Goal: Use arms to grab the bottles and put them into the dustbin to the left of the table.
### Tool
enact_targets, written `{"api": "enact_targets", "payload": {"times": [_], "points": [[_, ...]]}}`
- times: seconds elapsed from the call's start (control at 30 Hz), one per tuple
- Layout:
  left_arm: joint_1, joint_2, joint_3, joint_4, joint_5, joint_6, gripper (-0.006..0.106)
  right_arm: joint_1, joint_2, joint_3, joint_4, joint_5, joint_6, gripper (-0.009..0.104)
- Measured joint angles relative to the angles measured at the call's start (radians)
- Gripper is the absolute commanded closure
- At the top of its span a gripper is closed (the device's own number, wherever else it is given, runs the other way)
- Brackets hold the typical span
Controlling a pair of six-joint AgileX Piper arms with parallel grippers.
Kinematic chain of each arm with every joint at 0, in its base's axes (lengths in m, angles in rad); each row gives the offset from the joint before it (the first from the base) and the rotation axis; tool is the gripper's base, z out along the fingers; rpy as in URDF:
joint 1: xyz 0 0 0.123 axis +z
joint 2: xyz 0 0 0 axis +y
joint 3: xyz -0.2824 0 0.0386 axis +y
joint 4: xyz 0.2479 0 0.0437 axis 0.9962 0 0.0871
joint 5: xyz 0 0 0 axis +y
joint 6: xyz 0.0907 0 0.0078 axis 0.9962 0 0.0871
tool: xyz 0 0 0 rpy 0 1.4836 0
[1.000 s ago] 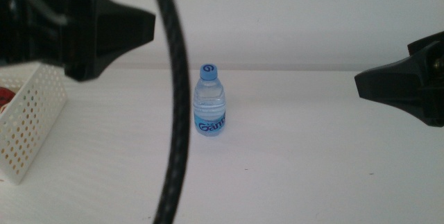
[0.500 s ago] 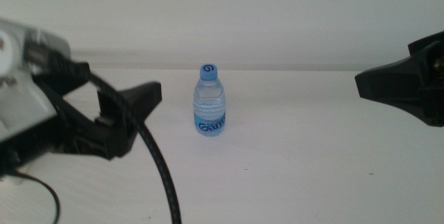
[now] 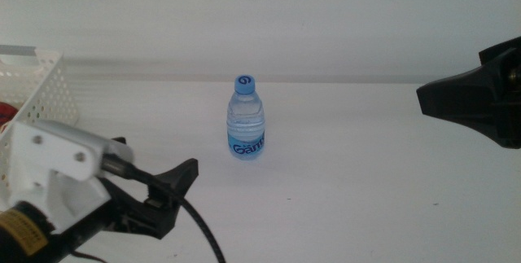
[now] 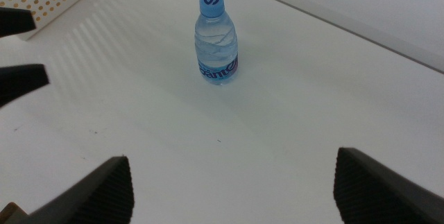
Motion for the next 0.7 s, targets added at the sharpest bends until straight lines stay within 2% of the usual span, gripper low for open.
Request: {"api": "enact_targets", "payload": {"times": [0.7], "points": [[0.000, 0.366, 0.000, -0.004, -0.314, 0.058, 0.007, 0.000, 0.000, 0.000, -0.001, 0.000, 0.000, 0.018]]}}
